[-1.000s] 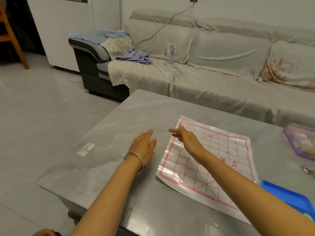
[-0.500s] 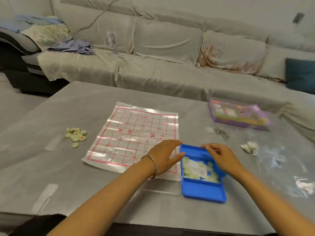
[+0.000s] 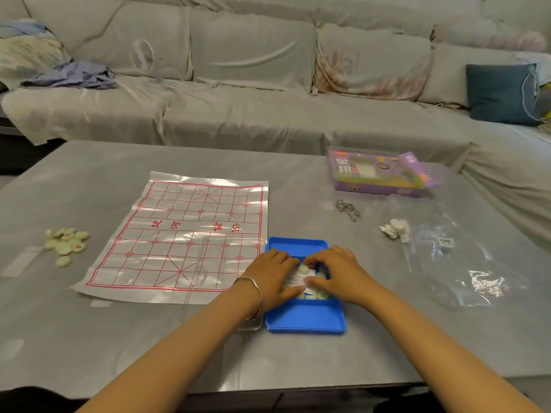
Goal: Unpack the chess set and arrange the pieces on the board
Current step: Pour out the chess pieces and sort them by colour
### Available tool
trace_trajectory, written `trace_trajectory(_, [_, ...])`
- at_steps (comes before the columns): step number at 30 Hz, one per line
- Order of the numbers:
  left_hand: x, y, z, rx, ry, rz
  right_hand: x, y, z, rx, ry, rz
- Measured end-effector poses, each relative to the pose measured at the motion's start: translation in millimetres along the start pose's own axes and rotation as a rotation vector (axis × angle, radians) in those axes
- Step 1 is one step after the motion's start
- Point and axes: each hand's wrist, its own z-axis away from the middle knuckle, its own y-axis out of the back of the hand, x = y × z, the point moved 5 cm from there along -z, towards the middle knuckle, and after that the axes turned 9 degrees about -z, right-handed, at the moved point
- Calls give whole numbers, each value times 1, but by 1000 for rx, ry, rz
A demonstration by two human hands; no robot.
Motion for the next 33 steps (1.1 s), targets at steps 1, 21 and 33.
trace_trajectory(1, [-1,-1,-2,-9,17,9,3,0,-1,-7,-32,-12])
trace_trajectory(21, [-1,4,-3,32,49,130,0,7,3,-177,-167,-97])
trace_trajectory(33, [-2,-2,0,116,37,217,9,17,10,-93,-312,-635])
